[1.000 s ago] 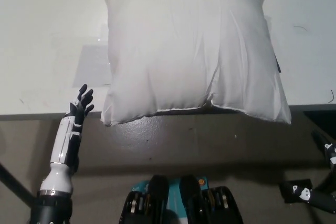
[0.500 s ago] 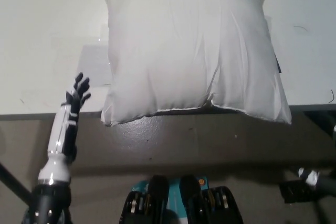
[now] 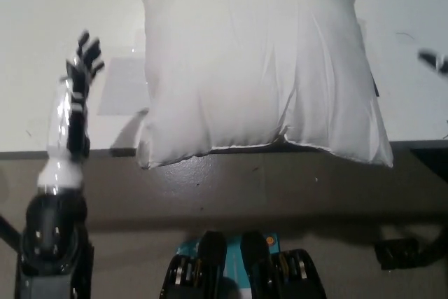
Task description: The robot uses both hands to lift the pillow and then drops it on the table
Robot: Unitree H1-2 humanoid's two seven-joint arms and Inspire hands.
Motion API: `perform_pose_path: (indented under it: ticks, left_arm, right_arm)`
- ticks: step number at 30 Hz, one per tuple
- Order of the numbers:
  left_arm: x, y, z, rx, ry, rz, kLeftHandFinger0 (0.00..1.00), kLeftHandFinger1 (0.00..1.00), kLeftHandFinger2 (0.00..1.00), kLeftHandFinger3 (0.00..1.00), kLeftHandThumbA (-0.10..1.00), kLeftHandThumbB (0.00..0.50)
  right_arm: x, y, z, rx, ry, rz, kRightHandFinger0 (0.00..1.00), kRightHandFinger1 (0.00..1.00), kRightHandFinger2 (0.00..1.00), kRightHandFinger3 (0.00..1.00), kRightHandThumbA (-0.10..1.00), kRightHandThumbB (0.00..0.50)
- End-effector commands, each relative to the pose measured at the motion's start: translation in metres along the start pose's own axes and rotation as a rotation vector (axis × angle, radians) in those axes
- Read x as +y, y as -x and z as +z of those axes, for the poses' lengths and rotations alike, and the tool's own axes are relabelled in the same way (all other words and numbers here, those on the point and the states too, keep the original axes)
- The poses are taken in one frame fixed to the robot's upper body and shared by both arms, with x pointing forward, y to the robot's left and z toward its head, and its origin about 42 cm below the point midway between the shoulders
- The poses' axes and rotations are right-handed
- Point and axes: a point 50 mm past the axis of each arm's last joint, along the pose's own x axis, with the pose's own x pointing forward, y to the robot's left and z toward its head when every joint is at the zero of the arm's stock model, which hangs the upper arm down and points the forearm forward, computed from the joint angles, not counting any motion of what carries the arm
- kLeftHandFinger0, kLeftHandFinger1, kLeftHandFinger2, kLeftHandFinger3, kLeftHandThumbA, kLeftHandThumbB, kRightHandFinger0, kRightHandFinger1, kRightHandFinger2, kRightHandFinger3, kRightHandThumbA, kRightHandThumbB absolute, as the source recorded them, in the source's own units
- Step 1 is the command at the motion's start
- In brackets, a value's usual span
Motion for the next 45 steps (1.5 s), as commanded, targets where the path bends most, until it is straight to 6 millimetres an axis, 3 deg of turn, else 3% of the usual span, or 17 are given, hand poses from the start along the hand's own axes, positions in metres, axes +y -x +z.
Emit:
perform_pose_path:
  ticks: [1, 3, 4, 10, 12, 13, 14, 18, 20, 22, 25, 27, 30, 34, 38, 39, 45]
  left_arm:
    - [0.002, -0.038, 0.015, -0.036, 0.034, 0.038, 1.00, 1.00, 1.00, 1.00, 1.00, 0.239]
    - [0.000, -0.049, 0.016, -0.034, 0.043, 0.039, 1.00, 1.00, 1.00, 1.00, 1.00, 0.217]
    - [-0.001, -0.065, 0.011, -0.022, 0.021, 0.037, 1.00, 1.00, 1.00, 1.00, 1.00, 0.167]
    - [-0.013, -0.109, -0.018, 0.026, -0.026, 0.028, 1.00, 1.00, 1.00, 1.00, 1.00, 0.222]
    - [-0.017, -0.115, -0.020, 0.031, -0.035, 0.023, 1.00, 1.00, 1.00, 1.00, 1.00, 0.208]
    - [-0.022, -0.125, -0.019, 0.035, -0.047, 0.022, 1.00, 1.00, 1.00, 1.00, 1.00, 0.176]
    - [-0.027, -0.134, -0.018, 0.032, -0.061, 0.018, 1.00, 1.00, 1.00, 1.00, 1.00, 0.148]
    - [-0.034, -0.143, -0.024, 0.034, -0.068, 0.012, 1.00, 1.00, 1.00, 1.00, 1.00, 0.132]
    - [-0.037, -0.145, -0.027, 0.051, -0.069, 0.009, 1.00, 1.00, 1.00, 1.00, 1.00, 0.111]
    - [-0.043, -0.149, -0.032, 0.072, -0.068, 0.006, 1.00, 1.00, 1.00, 1.00, 1.00, 0.146]
    - [-0.051, -0.150, -0.039, 0.106, -0.055, 0.005, 1.00, 1.00, 1.00, 1.00, 1.00, 0.141]
    - [-0.057, -0.147, -0.045, 0.133, -0.041, 0.006, 1.00, 1.00, 1.00, 1.00, 1.00, 0.150]
    - [-0.064, -0.137, -0.055, 0.148, -0.039, -0.007, 1.00, 1.00, 1.00, 1.00, 1.00, 0.095]
    - [-0.072, -0.129, -0.066, 0.194, -0.041, -0.011, 1.00, 1.00, 1.00, 1.00, 1.00, 0.140]
    - [-0.076, -0.117, -0.076, 0.236, 0.007, -0.013, 1.00, 1.00, 1.00, 1.00, 1.00, 0.070]
    - [-0.075, -0.112, -0.081, 0.245, -0.002, -0.007, 1.00, 1.00, 1.00, 1.00, 1.00, 0.083]
    - [-0.071, -0.105, -0.092, 0.271, -0.005, 0.002, 1.00, 1.00, 1.00, 1.00, 1.00, 0.062]
  right_arm:
    - [-0.008, -0.034, -0.003, 0.056, -0.008, 0.019, 1.00, 1.00, 1.00, 1.00, 1.00, 0.457]
    - [-0.006, -0.040, -0.009, 0.077, -0.020, 0.016, 1.00, 1.00, 1.00, 1.00, 1.00, 0.456]
    - [-0.001, -0.052, -0.017, 0.101, -0.029, 0.011, 1.00, 1.00, 1.00, 1.00, 1.00, 0.466]
    - [0.028, -0.091, -0.028, 0.209, -0.084, 0.021, 1.00, 1.00, 1.00, 1.00, 1.00, 0.467]
    - [0.033, -0.096, -0.031, 0.221, -0.113, 0.025, 1.00, 1.00, 1.00, 1.00, 1.00, 0.465]
    - [0.037, -0.098, -0.033, 0.222, -0.120, 0.027, 1.00, 1.00, 1.00, 1.00, 1.00, 0.416]
    - [0.046, -0.111, -0.042, 0.244, -0.117, 0.023, 1.00, 1.00, 1.00, 1.00, 1.00, 0.491]
    - [0.060, -0.125, -0.057, 0.302, -0.191, 0.012, 1.00, 1.00, 1.00, 1.00, 1.00, 0.490]
    - [0.065, -0.131, -0.063, 0.327, -0.201, 0.014, 1.00, 1.00, 1.00, 1.00, 1.00, 0.425]
    - [0.067, -0.138, -0.069, 0.361, -0.225, 0.014, 1.00, 1.00, 1.00, 1.00, 1.00, 0.463]
    - [0.073, -0.142, -0.082, 0.422, -0.240, 0.000, 1.00, 1.00, 1.00, 1.00, 1.00, 0.497]
    - [0.079, -0.138, -0.092, 0.460, -0.244, -0.001, 1.00, 1.00, 1.00, 1.00, 1.00, 0.500]
    - [0.090, -0.123, -0.114, 0.539, -0.296, 0.003, 1.00, 1.00, 1.00, 1.00, 1.00, 0.500]
    - [0.101, -0.099, -0.141, 0.643, -0.332, -0.022, 1.00, 1.00, 1.00, 1.00, 1.00, 0.500]
    - [0.112, -0.068, -0.170, 0.754, -0.329, -0.023, 1.00, 1.00, 1.00, 1.00, 1.00, 0.491]
    - [0.114, -0.055, -0.178, 0.777, -0.340, -0.023, 1.00, 1.00, 1.00, 1.00, 1.00, 0.453]
    - [0.119, -0.037, -0.191, 0.814, -0.350, -0.038, 1.00, 1.00, 1.00, 1.00, 1.00, 0.459]
